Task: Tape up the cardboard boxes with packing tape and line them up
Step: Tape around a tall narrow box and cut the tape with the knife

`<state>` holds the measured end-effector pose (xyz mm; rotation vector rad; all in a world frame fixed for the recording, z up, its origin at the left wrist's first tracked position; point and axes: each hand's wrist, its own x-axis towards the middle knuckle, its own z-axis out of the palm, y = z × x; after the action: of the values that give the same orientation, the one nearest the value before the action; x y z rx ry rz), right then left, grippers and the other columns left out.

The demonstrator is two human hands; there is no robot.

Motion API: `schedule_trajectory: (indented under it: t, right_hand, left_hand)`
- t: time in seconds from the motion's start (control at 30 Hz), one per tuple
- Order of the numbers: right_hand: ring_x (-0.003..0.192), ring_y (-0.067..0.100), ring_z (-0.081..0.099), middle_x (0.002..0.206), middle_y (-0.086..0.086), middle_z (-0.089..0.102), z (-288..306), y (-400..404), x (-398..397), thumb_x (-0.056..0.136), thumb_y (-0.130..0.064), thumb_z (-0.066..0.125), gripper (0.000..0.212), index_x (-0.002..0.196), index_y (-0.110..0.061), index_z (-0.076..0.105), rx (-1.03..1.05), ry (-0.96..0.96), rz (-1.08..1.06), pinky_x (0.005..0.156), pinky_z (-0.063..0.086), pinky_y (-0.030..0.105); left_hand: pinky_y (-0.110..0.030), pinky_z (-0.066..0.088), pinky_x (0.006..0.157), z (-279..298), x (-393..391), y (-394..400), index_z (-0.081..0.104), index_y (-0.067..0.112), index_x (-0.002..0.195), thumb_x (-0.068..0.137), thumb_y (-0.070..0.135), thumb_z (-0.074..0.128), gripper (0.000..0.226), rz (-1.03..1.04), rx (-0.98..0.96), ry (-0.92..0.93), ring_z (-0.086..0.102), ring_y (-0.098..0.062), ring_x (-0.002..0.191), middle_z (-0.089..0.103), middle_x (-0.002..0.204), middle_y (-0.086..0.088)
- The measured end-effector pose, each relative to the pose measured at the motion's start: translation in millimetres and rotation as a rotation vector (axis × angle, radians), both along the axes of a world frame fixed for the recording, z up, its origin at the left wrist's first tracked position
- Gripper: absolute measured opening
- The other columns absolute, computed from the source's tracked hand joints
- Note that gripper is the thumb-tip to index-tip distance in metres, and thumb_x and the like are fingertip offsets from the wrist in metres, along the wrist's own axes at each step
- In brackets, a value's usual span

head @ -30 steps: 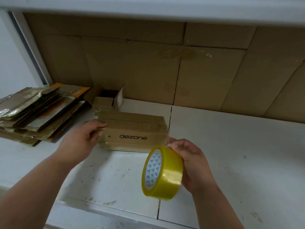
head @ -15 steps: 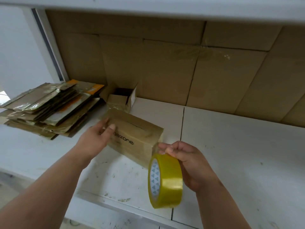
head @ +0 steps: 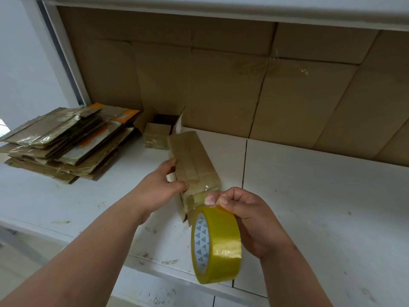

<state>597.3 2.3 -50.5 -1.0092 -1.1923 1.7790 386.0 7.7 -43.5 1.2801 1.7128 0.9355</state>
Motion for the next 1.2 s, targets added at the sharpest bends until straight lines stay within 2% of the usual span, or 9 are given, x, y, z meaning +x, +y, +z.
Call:
schedule_trajectory:
  t: [0.13, 0.27, 0.37, 0.47, 0.6, 0.73, 0.93, 1.03, 1.2]
  right_hand:
    - [0.090, 0.022, 0.068, 0.103, 0.008, 0.074, 1, -1, 3, 0.092, 0.001, 0.057, 0.021, 0.073, -0.007, 0.064, 0.022, -0.007, -0.071, 0.079, 0.053, 0.036]
    - [0.088, 0.029, 0.064, 0.092, 0.015, 0.073, 3, -3, 12, 0.093, -0.001, 0.057, 0.020, 0.076, -0.008, 0.065, 0.085, -0.056, -0.084, 0.086, 0.049, 0.046]
    - [0.078, 0.026, 0.063, 0.084, 0.012, 0.073, 8, -7, 17, 0.093, -0.003, 0.057, 0.016, 0.079, -0.006, 0.064, 0.118, -0.067, -0.072, 0.078, 0.049, 0.041]
    - [0.071, 0.022, 0.059, 0.078, 0.010, 0.068, 9, -9, 19, 0.093, -0.004, 0.059, 0.017, 0.078, -0.008, 0.065, 0.161, -0.056, -0.066, 0.071, 0.047, 0.036]
    - [0.078, 0.026, 0.060, 0.082, 0.015, 0.067, 10, -12, 17, 0.084, -0.015, 0.069, 0.008, 0.076, -0.013, 0.069, 0.227, -0.060, -0.043, 0.075, 0.049, 0.039]
    - [0.077, 0.019, 0.062, 0.082, 0.007, 0.070, 13, -19, 15, 0.083, -0.025, 0.070, 0.010, 0.074, -0.023, 0.071, 0.304, -0.225, -0.026, 0.074, 0.050, 0.039]
    - [0.083, -0.002, 0.066, 0.097, -0.007, 0.074, 19, -32, 8, 0.092, -0.019, 0.067, 0.018, 0.091, -0.033, 0.077, 0.394, -0.322, -0.214, 0.074, 0.049, 0.017]
    - [0.081, -0.001, 0.067, 0.099, -0.004, 0.075, 19, -33, 15, 0.091, -0.033, 0.068, 0.020, 0.111, -0.038, 0.065, 0.297, -0.281, -0.241, 0.067, 0.049, 0.012]
    - [0.085, 0.013, 0.060, 0.085, -0.001, 0.067, 2, -42, 28, 0.067, -0.049, 0.068, 0.036, 0.087, -0.020, 0.071, 0.290, -0.204, 0.181, 0.081, 0.042, 0.031]
  left_hand:
    - [-0.039, 0.039, 0.112, 12, 14, 6, 0.035, 0.034, 0.152, 0.093, 0.019, 0.059, 0.065, -0.057, -0.008, 0.130, 0.046, -0.019, 0.133, 0.042, 0.153, 0.006]
    - [-0.031, 0.034, 0.114, 17, 20, 5, 0.041, 0.032, 0.149, 0.102, 0.020, 0.049, 0.048, -0.109, 0.056, 0.199, 0.045, -0.018, 0.135, 0.035, 0.157, 0.006]
    - [-0.023, 0.042, 0.098, 24, 30, -11, 0.056, 0.032, 0.134, 0.101, 0.028, 0.051, 0.034, -0.006, 0.265, 0.275, 0.053, -0.008, 0.117, 0.047, 0.144, 0.009]
    - [-0.012, 0.045, 0.075, 33, 43, -33, 0.069, 0.036, 0.103, 0.093, 0.035, 0.061, 0.013, -0.068, 0.316, 0.123, 0.058, 0.003, 0.097, 0.061, 0.109, 0.017]
    - [-0.028, 0.057, 0.075, 39, 56, -49, 0.072, 0.031, 0.095, 0.083, 0.043, 0.072, 0.017, -0.314, 0.116, 0.076, 0.067, -0.004, 0.086, 0.072, 0.092, 0.010]
    - [-0.039, 0.056, 0.086, 39, 56, -51, 0.072, 0.026, 0.081, 0.084, 0.031, 0.075, 0.007, -0.235, 0.118, 0.199, 0.066, -0.008, 0.088, 0.072, 0.089, 0.008]
    - [-0.011, 0.044, 0.060, 35, 58, -58, 0.065, 0.021, 0.072, 0.088, 0.024, 0.072, 0.018, -0.133, 0.232, 0.326, 0.061, 0.003, 0.072, 0.071, 0.084, 0.010]
    - [-0.019, 0.046, 0.056, 26, 54, -60, 0.062, 0.019, 0.070, 0.091, 0.020, 0.068, 0.022, 0.061, 0.258, 0.206, 0.069, -0.016, 0.074, 0.072, 0.088, 0.014]
    - [-0.048, 0.059, 0.080, 21, 47, -61, 0.065, 0.018, 0.072, 0.091, 0.022, 0.069, 0.020, 0.318, 0.273, -0.078, 0.072, -0.029, 0.077, 0.072, 0.086, 0.008]
